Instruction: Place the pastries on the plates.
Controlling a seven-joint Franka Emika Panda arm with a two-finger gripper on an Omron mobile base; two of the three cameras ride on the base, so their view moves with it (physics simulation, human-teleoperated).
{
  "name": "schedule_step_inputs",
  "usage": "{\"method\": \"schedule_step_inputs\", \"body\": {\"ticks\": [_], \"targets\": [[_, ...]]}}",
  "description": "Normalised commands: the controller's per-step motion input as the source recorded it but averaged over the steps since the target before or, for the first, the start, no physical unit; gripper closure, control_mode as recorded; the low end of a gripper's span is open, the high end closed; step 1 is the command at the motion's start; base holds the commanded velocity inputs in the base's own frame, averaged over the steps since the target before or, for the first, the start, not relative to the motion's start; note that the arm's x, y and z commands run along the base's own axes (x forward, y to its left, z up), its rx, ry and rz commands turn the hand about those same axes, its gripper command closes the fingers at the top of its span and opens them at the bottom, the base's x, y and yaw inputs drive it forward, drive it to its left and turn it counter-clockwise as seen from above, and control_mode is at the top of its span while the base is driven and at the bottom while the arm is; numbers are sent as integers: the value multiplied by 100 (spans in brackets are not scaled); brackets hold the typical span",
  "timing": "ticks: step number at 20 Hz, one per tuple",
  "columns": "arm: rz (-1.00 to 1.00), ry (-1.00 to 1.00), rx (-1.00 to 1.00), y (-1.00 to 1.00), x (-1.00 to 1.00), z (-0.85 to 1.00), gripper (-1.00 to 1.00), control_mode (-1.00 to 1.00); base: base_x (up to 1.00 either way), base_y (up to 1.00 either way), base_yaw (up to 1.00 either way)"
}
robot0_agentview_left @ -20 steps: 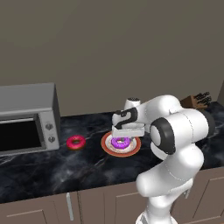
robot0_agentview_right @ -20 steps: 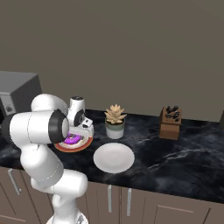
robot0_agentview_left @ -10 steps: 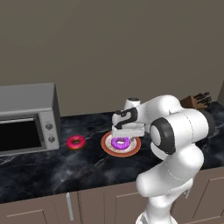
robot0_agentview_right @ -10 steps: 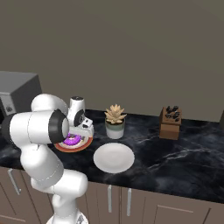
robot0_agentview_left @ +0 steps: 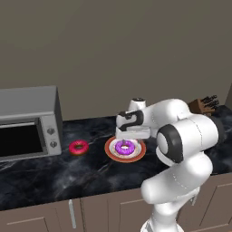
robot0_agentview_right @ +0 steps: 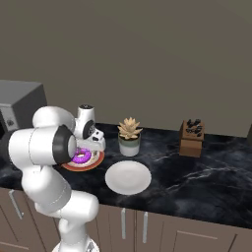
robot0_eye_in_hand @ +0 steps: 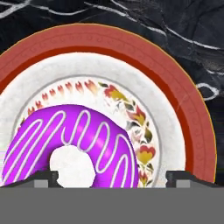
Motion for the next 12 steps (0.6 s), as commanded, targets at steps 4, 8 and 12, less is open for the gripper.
{"method": "schedule_step_inputs", "body": {"ticks": [4, 8, 12], "targets": [[-2, -10, 0, 4, -23, 63, -100, -100, 0, 0, 0], [0, -11, 0, 8, -5, 53, -100, -100, 0, 0, 0], [0, -1, 0, 19, 5, 8, -100, -100, 0, 0, 0]]}}
